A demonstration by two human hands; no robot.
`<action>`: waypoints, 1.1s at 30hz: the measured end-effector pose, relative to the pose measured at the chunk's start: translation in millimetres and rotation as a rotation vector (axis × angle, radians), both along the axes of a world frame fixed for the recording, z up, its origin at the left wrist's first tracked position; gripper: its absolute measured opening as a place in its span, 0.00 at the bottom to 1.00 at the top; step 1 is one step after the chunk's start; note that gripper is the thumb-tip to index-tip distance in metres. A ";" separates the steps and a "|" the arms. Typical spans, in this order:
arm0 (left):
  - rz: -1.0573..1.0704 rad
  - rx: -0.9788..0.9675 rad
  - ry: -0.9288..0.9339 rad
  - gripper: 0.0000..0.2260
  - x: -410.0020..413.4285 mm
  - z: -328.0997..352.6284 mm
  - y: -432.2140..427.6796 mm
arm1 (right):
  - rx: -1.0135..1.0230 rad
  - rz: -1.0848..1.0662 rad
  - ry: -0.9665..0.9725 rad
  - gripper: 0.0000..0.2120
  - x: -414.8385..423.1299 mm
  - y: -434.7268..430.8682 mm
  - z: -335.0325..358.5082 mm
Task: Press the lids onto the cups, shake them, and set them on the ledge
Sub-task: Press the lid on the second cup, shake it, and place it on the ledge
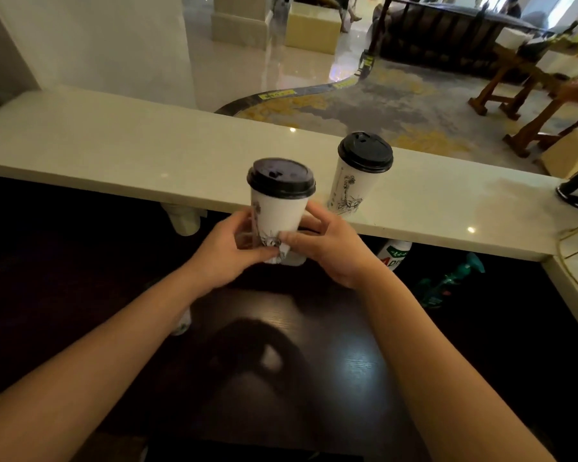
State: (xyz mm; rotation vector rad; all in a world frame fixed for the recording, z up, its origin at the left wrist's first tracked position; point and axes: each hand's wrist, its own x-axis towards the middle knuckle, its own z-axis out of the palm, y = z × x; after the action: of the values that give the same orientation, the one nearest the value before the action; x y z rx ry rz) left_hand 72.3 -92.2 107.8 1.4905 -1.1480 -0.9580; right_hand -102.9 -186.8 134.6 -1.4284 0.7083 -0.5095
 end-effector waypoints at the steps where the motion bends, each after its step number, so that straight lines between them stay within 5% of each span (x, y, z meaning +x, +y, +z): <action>1: 0.043 -0.022 -0.021 0.30 6.4 5.9 -6.9 | -0.062 -0.044 0.023 0.31 10.5 -0.9 5.1; 12: 0.335 -0.091 -0.329 0.27 22.4 16.7 -73.3 | -0.365 -0.346 0.159 0.20 80.4 -30.1 12.8; 22: 0.349 0.008 -0.495 0.20 23.6 4.7 -76.6 | -0.243 -0.269 0.168 0.22 75.1 -25.0 2.2; 27: 0.348 0.087 -0.378 0.26 33.9 -3.1 -68.2 | -0.152 -0.342 0.207 0.31 68.1 -18.0 2.0; 30: 0.337 0.006 -0.269 0.28 45.8 -4.7 -42.2 | -0.146 -0.417 0.195 0.22 55.1 -9.1 -13.7; 33: 0.367 -0.070 -0.315 0.19 68.1 -10.5 -5.2 | -0.056 -0.353 0.164 0.10 52.0 12.8 -35.3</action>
State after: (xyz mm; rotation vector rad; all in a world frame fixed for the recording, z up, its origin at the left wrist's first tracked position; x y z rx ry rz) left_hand 140.4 -97.4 97.4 1.7588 -1.0609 -0.4392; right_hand -50.9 -174.0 99.3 -1.4142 1.0951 -0.6942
